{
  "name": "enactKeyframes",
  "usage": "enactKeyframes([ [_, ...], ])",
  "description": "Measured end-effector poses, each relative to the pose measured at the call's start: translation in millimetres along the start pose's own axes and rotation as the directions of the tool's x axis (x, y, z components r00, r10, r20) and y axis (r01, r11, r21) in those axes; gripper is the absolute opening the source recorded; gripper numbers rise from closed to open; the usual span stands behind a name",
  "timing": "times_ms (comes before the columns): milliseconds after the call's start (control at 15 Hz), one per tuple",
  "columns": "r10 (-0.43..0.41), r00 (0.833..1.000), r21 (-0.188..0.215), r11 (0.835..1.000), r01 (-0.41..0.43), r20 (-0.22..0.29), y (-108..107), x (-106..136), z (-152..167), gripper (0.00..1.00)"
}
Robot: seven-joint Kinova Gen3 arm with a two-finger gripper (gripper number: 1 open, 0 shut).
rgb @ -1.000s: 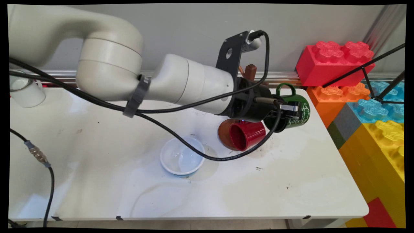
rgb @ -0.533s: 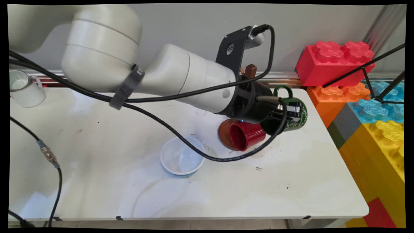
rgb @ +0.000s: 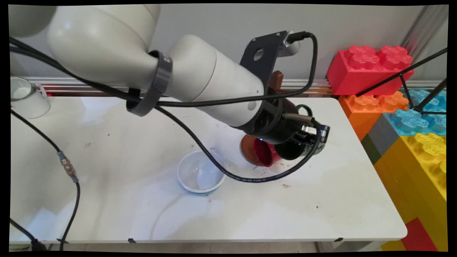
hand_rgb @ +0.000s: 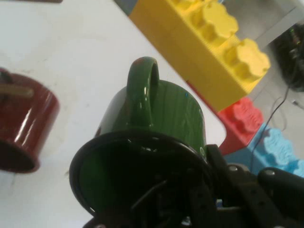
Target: Place the picked object on the table
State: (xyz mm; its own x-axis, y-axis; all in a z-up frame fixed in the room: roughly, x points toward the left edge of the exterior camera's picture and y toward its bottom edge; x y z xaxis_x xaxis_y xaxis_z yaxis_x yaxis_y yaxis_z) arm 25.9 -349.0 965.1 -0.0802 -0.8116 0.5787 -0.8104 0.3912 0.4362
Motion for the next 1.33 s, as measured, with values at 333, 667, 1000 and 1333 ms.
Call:
enactKeyframes([
  [333,0.025,0.996,0.125,0.992,-0.036,0.084,-2,0,-12,0.0],
  [667,0.081,0.98,0.234,0.964,-0.123,0.18,-19,2,-21,0.0],
  [1000,0.129,0.952,0.261,0.944,-0.204,0.278,-31,0,-19,0.0],
  [1333,0.214,0.897,0.24,0.916,-0.322,0.387,-30,1,-3,0.0],
])
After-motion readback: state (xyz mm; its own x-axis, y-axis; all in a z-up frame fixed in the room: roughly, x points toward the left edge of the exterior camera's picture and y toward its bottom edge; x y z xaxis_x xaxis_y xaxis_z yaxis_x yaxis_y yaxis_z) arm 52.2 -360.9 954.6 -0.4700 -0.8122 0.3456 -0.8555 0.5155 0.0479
